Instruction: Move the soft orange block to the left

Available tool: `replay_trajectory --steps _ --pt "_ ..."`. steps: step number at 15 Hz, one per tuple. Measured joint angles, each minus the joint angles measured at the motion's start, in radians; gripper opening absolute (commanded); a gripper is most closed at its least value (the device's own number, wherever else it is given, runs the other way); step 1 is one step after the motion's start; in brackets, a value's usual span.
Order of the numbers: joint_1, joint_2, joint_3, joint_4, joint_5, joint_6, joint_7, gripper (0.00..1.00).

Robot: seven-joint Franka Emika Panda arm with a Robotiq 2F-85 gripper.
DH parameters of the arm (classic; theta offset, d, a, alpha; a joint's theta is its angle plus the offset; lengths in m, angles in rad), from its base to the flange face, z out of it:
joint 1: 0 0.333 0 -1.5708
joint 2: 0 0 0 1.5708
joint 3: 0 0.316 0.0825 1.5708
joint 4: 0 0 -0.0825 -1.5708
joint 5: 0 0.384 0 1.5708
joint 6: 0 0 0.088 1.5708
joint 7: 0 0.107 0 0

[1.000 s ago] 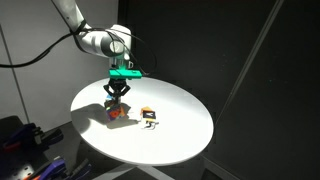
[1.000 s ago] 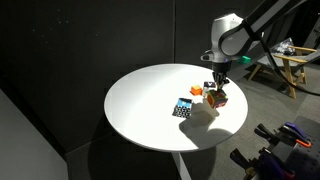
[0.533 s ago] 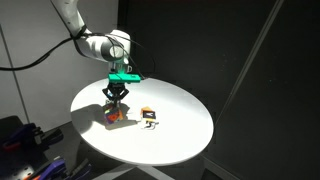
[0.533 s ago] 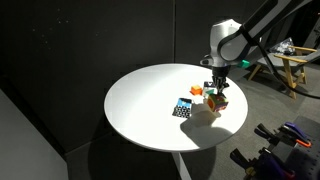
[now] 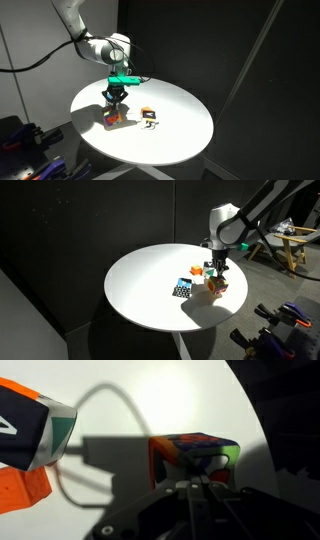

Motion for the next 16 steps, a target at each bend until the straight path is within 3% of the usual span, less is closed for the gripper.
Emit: replay_trajectory --steps 7,8,10,16 --pt "0.0 0.01 0.0 0.003 0.0 0.005 0.0 0.02" --pt "0.0 0.011 0.0 0.003 0.0 0.007 0.0 0.27" --pt "0.0 0.014 0.0 0.003 0.0 0.014 0.0 0.34" --pt "0.0 0.024 0.0 0.005 0.0 0.041 0.001 0.83"
